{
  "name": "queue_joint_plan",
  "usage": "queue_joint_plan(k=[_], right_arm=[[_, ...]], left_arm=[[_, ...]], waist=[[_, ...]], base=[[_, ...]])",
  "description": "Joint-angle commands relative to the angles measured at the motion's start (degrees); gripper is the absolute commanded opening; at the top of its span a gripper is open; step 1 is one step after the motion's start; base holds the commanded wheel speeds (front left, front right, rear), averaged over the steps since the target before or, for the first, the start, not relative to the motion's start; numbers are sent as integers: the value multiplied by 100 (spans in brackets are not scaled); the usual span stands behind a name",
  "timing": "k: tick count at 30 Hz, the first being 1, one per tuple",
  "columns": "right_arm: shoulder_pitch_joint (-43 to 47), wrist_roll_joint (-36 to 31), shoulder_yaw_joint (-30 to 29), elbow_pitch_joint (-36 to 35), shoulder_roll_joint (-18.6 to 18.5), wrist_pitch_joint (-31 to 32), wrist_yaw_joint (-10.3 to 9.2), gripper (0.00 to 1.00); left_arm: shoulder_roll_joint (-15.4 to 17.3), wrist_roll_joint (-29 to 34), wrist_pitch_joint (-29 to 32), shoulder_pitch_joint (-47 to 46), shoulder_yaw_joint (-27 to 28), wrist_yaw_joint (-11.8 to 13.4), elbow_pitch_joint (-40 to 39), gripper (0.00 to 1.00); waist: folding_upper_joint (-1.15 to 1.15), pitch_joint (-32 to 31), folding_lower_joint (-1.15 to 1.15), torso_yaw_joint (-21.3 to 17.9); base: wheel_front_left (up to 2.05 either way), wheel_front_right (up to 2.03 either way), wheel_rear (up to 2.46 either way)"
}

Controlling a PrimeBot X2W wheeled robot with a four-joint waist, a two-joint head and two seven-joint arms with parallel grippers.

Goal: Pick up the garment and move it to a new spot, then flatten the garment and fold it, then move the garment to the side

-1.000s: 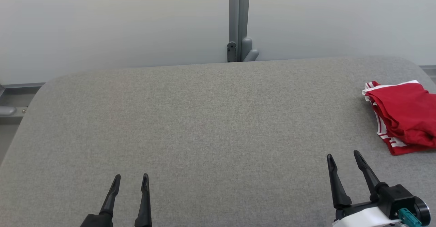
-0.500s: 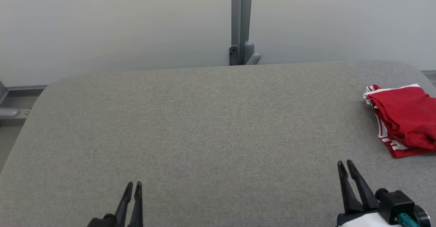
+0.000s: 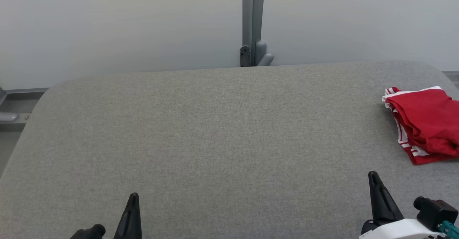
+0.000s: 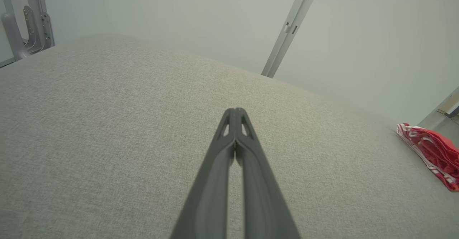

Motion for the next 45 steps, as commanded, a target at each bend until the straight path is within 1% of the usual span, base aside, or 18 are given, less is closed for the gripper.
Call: queue_joint_plan(k=[1, 3, 28, 45], right_arm=[[-164, 380, -49, -54, -63, 77, 0, 0], [-175, 489, -58, -49, -68, 101, 0, 0], [-399, 2891, -305, 69, -136, 707, -1, 0], [-519, 4120, -474, 137, -139, 1063, -1, 0]], left_arm=[[51, -367, 48, -212, 46, -39, -65, 0], [54, -471, 66, -228, 51, -45, -59, 0], [104, -2737, 490, -545, 216, -170, -16, 0], [108, -3908, 736, -698, 327, -237, 9, 0]], waist=[[0, 10, 0, -6], [0, 14, 0, -8], [0, 121, 0, -68], [0, 191, 0, -107]], base=[[0, 0, 0], [0, 0, 0], [0, 0, 0], [0, 0, 0]])
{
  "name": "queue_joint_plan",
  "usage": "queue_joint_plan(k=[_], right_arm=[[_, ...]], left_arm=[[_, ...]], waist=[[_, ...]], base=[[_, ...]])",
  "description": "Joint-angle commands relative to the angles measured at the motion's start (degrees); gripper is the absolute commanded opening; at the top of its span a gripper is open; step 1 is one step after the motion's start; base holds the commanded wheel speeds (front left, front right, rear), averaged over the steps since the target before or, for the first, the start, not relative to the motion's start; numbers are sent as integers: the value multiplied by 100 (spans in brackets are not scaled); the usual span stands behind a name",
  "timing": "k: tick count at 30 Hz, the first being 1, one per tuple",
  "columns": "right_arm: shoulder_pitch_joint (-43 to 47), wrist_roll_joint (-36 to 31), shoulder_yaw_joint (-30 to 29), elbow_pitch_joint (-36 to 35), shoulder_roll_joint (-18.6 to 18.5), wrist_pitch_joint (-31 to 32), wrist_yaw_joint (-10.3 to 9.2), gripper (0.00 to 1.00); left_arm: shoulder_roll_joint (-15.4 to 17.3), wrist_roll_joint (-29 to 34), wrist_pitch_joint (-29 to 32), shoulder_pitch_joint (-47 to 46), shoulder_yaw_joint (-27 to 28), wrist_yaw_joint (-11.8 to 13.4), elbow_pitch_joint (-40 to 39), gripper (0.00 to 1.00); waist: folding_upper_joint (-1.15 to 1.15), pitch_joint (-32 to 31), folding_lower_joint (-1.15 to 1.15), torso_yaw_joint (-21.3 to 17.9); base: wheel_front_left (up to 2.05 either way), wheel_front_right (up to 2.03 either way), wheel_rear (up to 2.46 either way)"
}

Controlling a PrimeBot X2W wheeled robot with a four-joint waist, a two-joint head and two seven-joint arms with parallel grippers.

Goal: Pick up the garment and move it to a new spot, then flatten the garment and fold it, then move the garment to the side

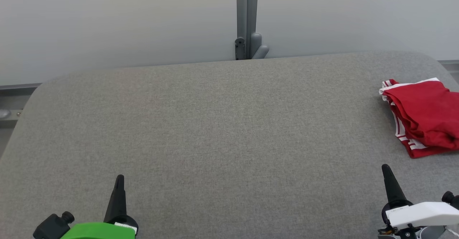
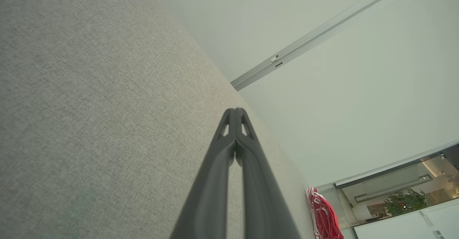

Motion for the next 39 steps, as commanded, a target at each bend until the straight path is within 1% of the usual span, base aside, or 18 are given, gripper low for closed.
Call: queue_joint_plan(k=[1, 21, 39], right_arm=[[-133, 154, -33, -38, -41, 40, 1, 0], [-251, 1341, -224, 37, -22, 409, 1, 0], [-341, 2249, -382, 92, 4, 709, 1, 0]], left_arm=[[44, -146, 21, -137, 30, -36, -35, 0], [32, -1293, 279, -303, 158, -104, -7, 0], [15, -2139, 488, -423, 266, -153, 18, 0]], waist=[[0, 4, 0, -2], [0, 86, 0, -48], [0, 159, 0, -90]], base=[[0, 0, 0], [0, 0, 0], [0, 0, 0]])
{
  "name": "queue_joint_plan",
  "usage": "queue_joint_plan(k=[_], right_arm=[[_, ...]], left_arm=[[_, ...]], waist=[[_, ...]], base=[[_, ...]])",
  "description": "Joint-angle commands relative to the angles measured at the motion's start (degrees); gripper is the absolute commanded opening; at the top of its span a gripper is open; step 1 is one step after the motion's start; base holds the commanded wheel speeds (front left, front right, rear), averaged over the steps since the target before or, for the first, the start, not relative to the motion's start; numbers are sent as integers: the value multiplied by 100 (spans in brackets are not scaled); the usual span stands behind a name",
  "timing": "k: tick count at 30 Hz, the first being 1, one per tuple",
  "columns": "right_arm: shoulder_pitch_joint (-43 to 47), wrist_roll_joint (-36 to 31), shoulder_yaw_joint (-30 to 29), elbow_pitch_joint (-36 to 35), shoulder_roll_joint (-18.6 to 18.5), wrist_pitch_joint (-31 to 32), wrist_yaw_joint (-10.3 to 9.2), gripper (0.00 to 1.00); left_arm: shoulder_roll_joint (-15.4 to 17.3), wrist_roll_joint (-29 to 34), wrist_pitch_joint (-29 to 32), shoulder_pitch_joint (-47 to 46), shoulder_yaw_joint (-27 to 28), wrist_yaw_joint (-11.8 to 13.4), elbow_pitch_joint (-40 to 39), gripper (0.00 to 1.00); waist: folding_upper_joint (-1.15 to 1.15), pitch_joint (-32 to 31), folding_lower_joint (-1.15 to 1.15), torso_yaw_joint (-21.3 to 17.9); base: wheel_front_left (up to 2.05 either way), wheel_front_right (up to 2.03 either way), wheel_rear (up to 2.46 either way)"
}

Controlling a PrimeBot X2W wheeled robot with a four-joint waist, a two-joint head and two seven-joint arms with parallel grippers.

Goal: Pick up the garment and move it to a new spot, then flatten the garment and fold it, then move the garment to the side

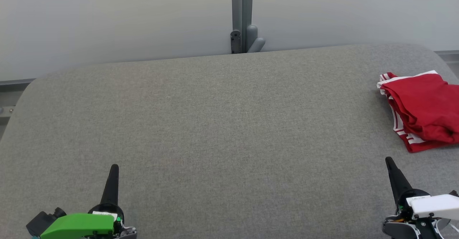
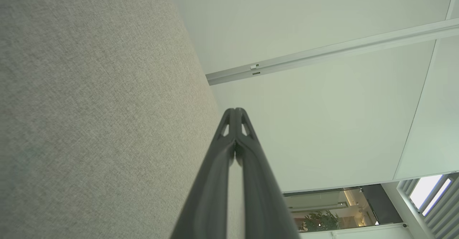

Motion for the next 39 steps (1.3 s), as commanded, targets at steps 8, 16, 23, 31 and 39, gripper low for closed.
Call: queue_joint_plan(k=[8, 16, 23, 31, 39], right_arm=[[-112, 415, -81, 13, -1, 134, 2, 0], [-159, 754, -147, 35, 11, 254, 2, 0], [-189, 1028, -198, 56, 21, 348, 2, 0], [-189, 1211, -243, 70, 34, 431, 2, 0], [-193, 1184, -263, 71, 50, 431, 2, 0]], left_arm=[[13, -372, 102, -164, 71, -54, -1, 0], [4, -700, 181, -213, 112, -75, 9, 0], [-2, -981, 244, -251, 145, -97, 18, 0], [-9, -1167, 296, -267, 174, -98, 24, 0], [-20, -1150, 304, -268, 186, -99, 24, 0]], waist=[[0, 31, 0, -17], [0, 63, 0, -36], [0, 92, 0, -52], [0, 115, 0, -65], [0, 115, 0, -65]], base=[[0, 0, 0], [0, 0, 0], [0, 0, 0], [0, 0, 0], [0, 0, 0]])
